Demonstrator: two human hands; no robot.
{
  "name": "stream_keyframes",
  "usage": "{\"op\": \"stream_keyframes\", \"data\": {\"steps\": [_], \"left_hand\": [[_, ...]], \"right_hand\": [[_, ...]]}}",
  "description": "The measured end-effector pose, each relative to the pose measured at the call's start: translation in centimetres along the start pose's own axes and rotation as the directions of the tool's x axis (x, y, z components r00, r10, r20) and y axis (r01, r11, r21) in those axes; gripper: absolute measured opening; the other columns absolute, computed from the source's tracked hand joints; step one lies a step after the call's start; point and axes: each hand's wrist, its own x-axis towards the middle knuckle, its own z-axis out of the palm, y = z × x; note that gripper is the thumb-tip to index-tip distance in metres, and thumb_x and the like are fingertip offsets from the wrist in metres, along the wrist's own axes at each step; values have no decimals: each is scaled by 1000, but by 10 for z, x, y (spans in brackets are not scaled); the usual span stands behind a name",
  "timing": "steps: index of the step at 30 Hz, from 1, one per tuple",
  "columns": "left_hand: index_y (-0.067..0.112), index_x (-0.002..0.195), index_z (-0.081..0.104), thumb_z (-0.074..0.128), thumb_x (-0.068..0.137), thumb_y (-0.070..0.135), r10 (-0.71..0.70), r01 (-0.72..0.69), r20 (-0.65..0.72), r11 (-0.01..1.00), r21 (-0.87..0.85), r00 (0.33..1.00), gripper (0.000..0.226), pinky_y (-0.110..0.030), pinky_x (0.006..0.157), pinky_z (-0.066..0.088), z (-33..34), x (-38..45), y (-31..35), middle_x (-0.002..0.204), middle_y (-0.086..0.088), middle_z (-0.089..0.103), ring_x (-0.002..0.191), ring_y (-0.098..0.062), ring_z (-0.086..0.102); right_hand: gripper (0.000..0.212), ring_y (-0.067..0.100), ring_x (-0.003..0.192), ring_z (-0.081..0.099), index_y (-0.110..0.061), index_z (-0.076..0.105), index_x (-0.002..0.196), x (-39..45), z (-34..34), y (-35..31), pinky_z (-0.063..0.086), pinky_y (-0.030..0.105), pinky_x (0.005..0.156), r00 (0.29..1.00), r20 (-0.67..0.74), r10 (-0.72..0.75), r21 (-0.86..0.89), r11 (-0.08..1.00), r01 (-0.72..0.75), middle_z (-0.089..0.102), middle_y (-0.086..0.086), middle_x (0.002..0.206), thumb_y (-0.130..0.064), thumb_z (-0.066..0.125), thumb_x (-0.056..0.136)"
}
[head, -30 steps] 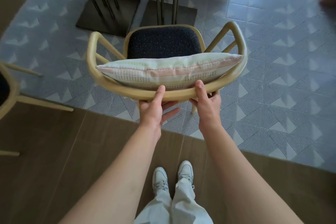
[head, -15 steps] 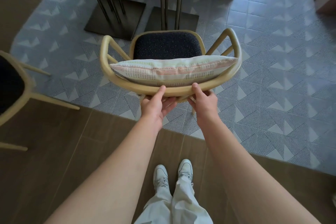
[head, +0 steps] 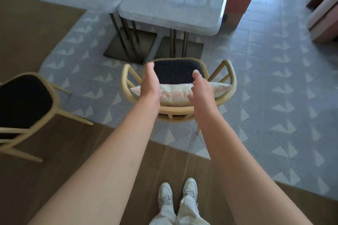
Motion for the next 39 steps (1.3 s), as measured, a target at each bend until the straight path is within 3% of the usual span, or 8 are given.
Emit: {"op": "stream_keyframes", "data": {"steps": [2,4,9,14,22,31,34,39], "left_hand": [[16,147,48,34,102,57,109,-110,61,994,23,992,63,-39,102,43,3,-12,34,135,-2,57,120,-17,56],[19,153,42,29,102,59,206,-210,100,978,20,973,65,-46,119,28,5,-28,64,156,-5,42,141,-21,42],[23,157,34,19,100,67,349,-353,189,935,-9,918,73,-49,123,16,12,-74,135,166,-6,27,151,-25,28],[24,159,30,16,99,69,473,-476,198,879,-35,859,76,-52,122,14,19,-121,196,166,-5,25,152,-26,27],[26,159,29,14,100,70,558,-571,296,819,-49,775,76,-56,123,10,50,-167,220,167,-6,24,152,-27,27],[22,159,28,15,100,69,437,-484,514,874,-47,738,77,-56,123,12,122,-147,224,167,-9,23,151,-30,29],[21,159,29,15,100,68,383,-455,603,890,-38,699,76,-55,123,13,151,-143,226,167,-8,23,151,-30,29],[21,160,27,14,101,67,274,-409,757,913,-10,593,76,-54,121,13,203,-150,220,167,-9,22,151,-29,28]], "right_hand": [[52,16,133,45,-23,47,146,-11,7,-33,37,42,113,993,58,-105,-24,994,107,51,-6,142,-51,39,103],[56,16,140,39,-24,43,150,-24,12,-64,32,41,116,976,110,-187,-19,982,190,44,-5,153,-54,36,103],[63,19,145,34,-22,38,153,-61,15,-146,27,45,120,927,186,-326,36,945,325,39,-1,158,-58,36,101],[62,17,145,35,-19,33,155,-105,9,-222,23,46,122,842,275,-464,88,884,458,39,4,158,-55,30,104],[68,13,138,41,-19,30,157,-146,-17,-274,22,48,122,762,275,-586,113,807,580,38,2,159,-61,24,103],[67,15,128,49,-12,34,155,-127,-76,-291,30,44,119,789,8,-615,91,786,611,44,7,154,-56,26,104],[62,15,116,57,-11,49,142,-119,-95,-293,42,36,107,789,-100,-606,76,786,613,61,6,133,-54,24,105],[69,20,136,46,-19,39,153,-115,-128,-281,26,51,120,751,-360,-553,61,790,610,56,1,140,-63,25,102]]}}
